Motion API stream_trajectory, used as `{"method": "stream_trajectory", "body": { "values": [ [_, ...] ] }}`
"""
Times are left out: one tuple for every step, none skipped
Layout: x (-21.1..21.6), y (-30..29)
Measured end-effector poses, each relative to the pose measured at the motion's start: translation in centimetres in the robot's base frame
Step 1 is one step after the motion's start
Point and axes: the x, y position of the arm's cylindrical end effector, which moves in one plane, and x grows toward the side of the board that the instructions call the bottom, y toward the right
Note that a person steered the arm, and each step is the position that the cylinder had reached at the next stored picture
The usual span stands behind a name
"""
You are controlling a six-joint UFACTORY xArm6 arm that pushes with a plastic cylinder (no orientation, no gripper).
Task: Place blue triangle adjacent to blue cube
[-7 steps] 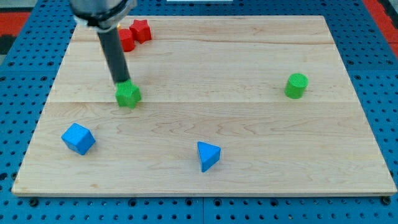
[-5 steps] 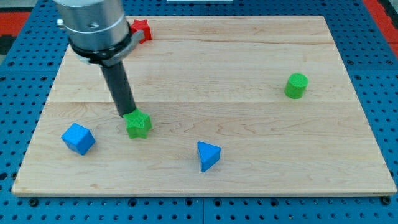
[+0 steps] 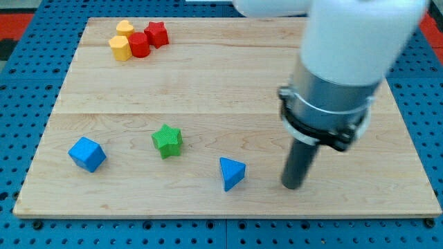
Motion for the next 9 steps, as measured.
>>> {"method": "stream_trajectory", "body": {
  "values": [
    [-0.8,-10.5],
    [1.5,-12.6],
    [2.2,-13.1],
    [5.2,-17.0],
    [4.4,-22.1],
    [1.7,-22.1],
    [2.6,-19.2],
    [1.7,-7.4],
    [-3.2,3.5]
  ]
}}
